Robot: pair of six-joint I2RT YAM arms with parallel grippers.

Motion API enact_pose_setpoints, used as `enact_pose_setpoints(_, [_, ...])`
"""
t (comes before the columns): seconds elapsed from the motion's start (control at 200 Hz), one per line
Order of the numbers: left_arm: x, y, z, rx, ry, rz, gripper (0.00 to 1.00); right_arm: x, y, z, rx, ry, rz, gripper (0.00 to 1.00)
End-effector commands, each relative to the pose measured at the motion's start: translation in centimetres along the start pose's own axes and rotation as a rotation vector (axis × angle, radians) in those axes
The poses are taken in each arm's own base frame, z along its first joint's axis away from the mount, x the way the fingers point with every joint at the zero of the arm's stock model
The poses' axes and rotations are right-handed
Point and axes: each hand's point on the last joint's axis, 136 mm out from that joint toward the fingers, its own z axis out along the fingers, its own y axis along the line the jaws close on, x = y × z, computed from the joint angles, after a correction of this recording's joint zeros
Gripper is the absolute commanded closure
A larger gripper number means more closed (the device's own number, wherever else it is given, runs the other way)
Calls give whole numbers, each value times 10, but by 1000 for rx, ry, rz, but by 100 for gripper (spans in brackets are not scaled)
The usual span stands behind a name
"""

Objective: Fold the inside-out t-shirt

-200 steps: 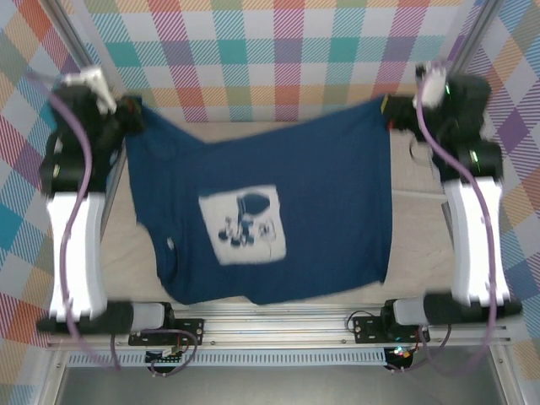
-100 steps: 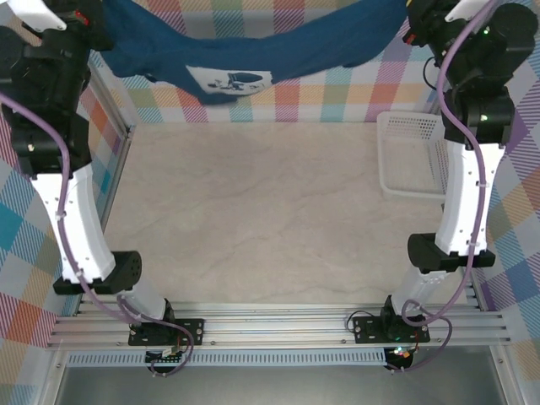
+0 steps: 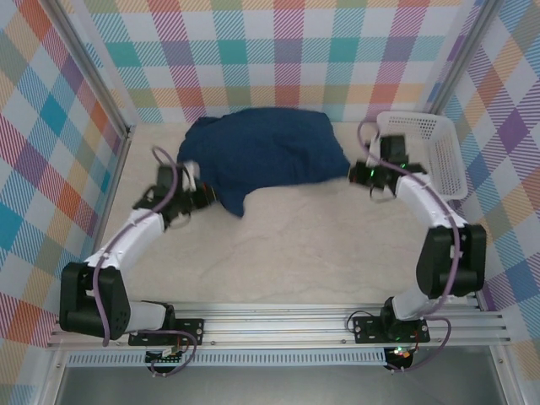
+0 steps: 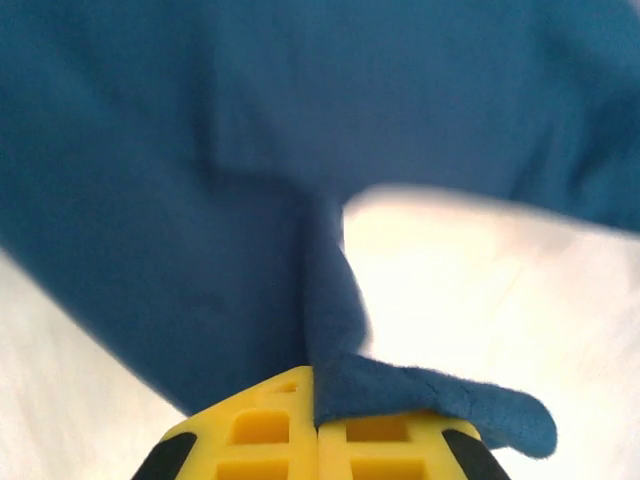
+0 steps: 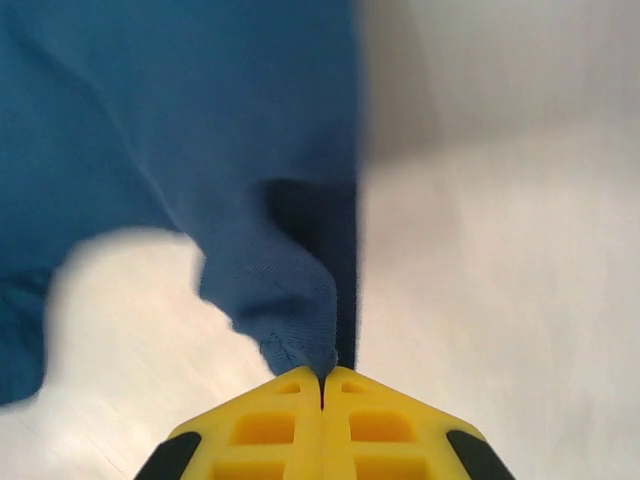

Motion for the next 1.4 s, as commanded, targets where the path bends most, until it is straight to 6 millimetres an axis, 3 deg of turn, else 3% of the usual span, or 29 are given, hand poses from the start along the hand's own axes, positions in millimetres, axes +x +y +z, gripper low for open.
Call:
enact_pose_setpoints(0.0, [20, -12, -4, 35, -3, -39, 100, 40, -11, 9, 9, 104, 84, 96])
enact_pose_setpoints(0.165, [62, 14, 12, -35, 93, -93, 100, 78, -33, 26, 82, 235, 160, 94])
enact_pose_setpoints(0.31, [69, 28, 11, -96, 91, -116, 100, 92, -55, 30, 177, 278, 185, 90])
enact_pose_setpoints(0.39, [76, 35, 3, -127, 92, -138, 100, 93, -68, 28, 229, 270, 193, 90])
enact_pose_setpoints(0.51, [62, 29, -19, -106, 18, -174, 100, 88, -80, 21, 244, 249, 222, 92])
enact_pose_setpoints(0.73, [35, 20, -72, -74, -100, -225, 100, 66, -82, -21, 248, 150, 240, 97])
enact_pose_setpoints(0.875, [52, 31, -77, -102, -59, -252, 100, 68, -88, -39, 278, 114, 265, 97])
enact_pose_setpoints(1.125, [93, 43, -87, -103, -27, -351, 100, 91, -98, -47, 320, 131, 293, 96])
enact_pose_setpoints(1.28, [100, 43, -103, -90, -73, -393, 100, 100, -102, -50, 348, 137, 308, 95])
enact_pose_setpoints(1.395, [106, 44, -99, -93, -41, -411, 100, 104, -107, -50, 372, 139, 319, 94])
